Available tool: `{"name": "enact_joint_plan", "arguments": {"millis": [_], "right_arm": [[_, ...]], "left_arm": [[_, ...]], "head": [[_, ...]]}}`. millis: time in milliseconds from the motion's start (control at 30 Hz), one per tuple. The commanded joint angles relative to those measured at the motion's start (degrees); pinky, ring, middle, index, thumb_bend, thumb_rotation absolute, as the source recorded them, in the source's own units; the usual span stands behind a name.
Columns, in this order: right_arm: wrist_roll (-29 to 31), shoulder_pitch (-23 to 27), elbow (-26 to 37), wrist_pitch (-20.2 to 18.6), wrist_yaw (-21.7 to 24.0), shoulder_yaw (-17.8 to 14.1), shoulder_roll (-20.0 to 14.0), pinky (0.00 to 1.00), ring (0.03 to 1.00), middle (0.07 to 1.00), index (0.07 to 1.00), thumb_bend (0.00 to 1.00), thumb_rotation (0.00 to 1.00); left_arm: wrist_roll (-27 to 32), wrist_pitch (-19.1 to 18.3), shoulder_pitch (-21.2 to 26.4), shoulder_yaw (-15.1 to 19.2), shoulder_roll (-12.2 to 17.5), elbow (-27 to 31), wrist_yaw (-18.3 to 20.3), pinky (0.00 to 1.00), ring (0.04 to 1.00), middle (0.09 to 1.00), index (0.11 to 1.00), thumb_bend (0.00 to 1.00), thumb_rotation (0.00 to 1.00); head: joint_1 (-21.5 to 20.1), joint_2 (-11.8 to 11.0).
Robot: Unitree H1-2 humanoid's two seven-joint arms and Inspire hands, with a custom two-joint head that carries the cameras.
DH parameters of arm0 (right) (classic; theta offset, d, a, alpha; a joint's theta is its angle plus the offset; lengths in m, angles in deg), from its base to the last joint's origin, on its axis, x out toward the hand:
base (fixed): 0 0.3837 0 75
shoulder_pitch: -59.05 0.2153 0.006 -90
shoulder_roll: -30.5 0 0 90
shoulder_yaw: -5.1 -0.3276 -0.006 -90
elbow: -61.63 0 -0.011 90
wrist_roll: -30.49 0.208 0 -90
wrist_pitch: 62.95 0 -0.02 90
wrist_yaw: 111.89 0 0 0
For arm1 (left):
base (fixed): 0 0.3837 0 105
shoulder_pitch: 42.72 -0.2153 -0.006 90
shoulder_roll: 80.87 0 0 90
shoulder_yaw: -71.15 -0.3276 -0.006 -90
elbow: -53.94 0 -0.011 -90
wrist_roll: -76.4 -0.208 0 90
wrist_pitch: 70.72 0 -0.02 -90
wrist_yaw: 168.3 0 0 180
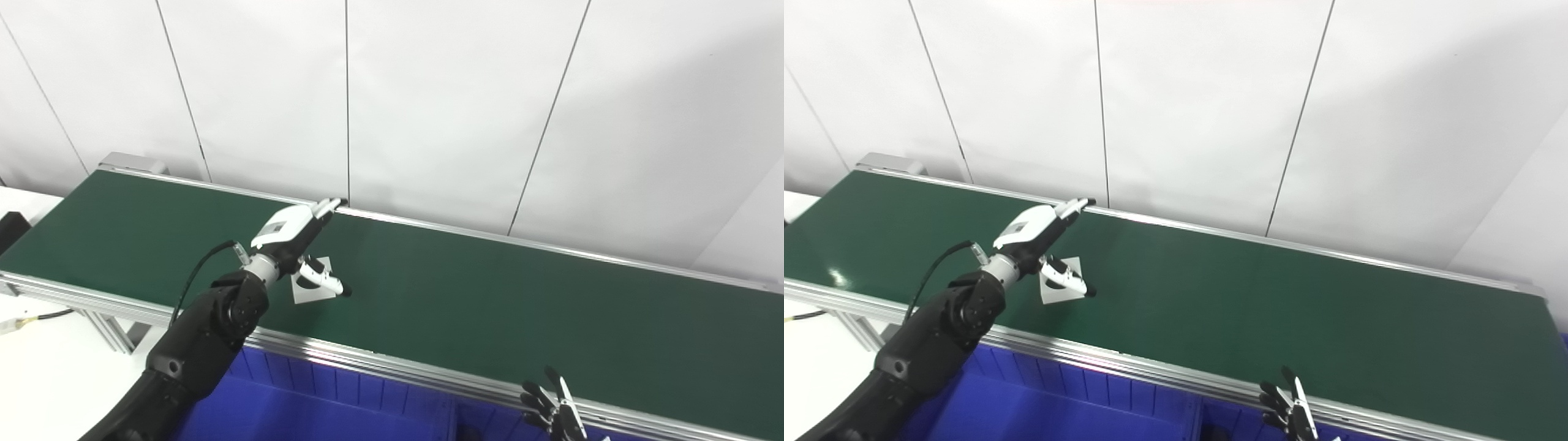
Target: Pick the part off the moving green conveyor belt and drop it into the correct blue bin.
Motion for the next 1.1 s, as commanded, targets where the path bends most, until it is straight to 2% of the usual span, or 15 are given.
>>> {"name": "enact_joint_plan", "arguments": {"millis": [0, 233, 433, 533, 667, 733, 767, 800, 833, 900, 967, 1067], "right_arm": [[0.4, 0.0, 0.8, 4.1, -0.4, -0.2, -0.1, 0.78, 0.858, 0.887, 1.0, 0.85, 0.53], [1.3, -0.3, 0.6, 4.6, 0.0, -0.4, -0.3, 0.79, 0.866, 0.89, 1.0, 0.84, 0.53], [1.0, -0.2, 0.5, 4.8, -0.1, -0.4, -0.4, 0.79, 0.864, 0.89, 1.0, 0.84, 0.54], [1.2, -0.1, 0.2, 5.4, -0.1, -0.4, -0.5, 0.79, 0.863, 0.887, 1.0, 0.84, 0.54], [1.5, -0.2, 0.1, 5.5, 0.0, -0.5, -0.5, 0.79, 0.866, 0.89, 1.0, 0.84, 0.54], [1.4, -0.3, 0.3, 5.3, 0.0, -0.5, -0.5, 0.79, 0.866, 0.889, 1.0, 0.84, 0.54], [1.4, -0.4, 0.4, 5.1, 0.0, -0.5, -0.5, 0.79, 0.868, 0.891, 1.0, 0.84, 0.54], [1.5, -0.4, 0.5, 5.0, 0.0, -0.5, -0.4, 0.79, 0.868, 0.891, 1.0, 0.84, 0.54], [1.6, -0.4, 0.6, 4.8, 0.1, -0.4, -0.4, 0.79, 0.868, 0.891, 1.0, 0.84, 0.54], [1.5, -0.4, 0.5, 5.2, 0.0, -0.5, -0.4, 0.79, 0.868, 0.891, 1.0, 0.84, 0.54], [1.5, -0.3, 0.3, 5.4, 0.0, -0.4, -0.4, 0.79, 0.866, 0.89, 1.0, 0.84, 0.54], [1.6, -0.2, 0.1, 5.5, 0.0, -0.4, -0.4, 0.79, 0.867, 0.89, 1.0, 0.83, 0.54]], "left_arm": [[-1.1, 0.4, 3.3, -0.5, 1.6, -0.8, -1.6, 1.0, 1.0, 1.0, 0.972, 0.85, 0.26], [-2.8, -1.2, 4.2, -2.9, 2.0, -3.7, -0.5, 1.0, 1.0, 1.0, 0.97, 0.86, 0.29], [-1.9, -0.3, 4.0, -3.5, 1.3, -6.5, -1.5, 1.0, 1.0, 1.0, 0.977, 0.87, 0.23], [-1.1, 0.3, 3.9, -3.2, 0.3, -8.0, -2.8, 0.95, 0.971, 0.995, 0.963, 0.85, 0.2], [0.1, 2.2, 4.0, -3.3, -0.9, -10.6, -5.2, 0.81, 0.906, 0.951, 0.915, 0.77, 0.06], [2.4, 2.4, 4.0, -2.5, -1.8, -11.0, -4.5, 0.71, 0.82, 0.886, 0.869, 0.67, 0.01], [3.4, 2.1, 4.1, -2.1, -2.2, -11.0, -3.8, 0.63, 0.721, 0.797, 0.791, 0.61, 0.0], [3.9, 1.7, 4.1, -2.0, -2.4, -10.9, -3.3, 0.52, 0.568, 0.657, 0.668, 0.55, 0.0], [4.2, 0.8, 4.0, -1.9, -2.7, -10.3, -2.7, 0.51, 0.536, 0.627, 0.642, 0.54, 0.0], [4.3, 0.6, 3.8, -2.3, -2.8, -9.5, -2.4, 0.33, 0.401, 0.486, 0.559, 0.5, 0.0], [4.2, 1.6, 3.8, -2.9, -2.7, -9.6, -3.0, 0.33, 0.393, 0.476, 0.536, 0.5, 0.0], [4.6, 1.8, 3.8, -3.1, -2.9, -9.7, -2.8, 0.38, 0.425, 0.53, 0.483, 0.5, 0.0]], "head": [[0.2, 0.2], [0.9, 0.1], [0.9, 0.1], [1.0, 0.1], [1.3, 0.1], [1.4, 0.2], [1.4, 0.2], [1.5, 0.2], [1.5, 0.2], [1.5, 0.3], [1.6, 0.2], [1.8, 0.1]]}}
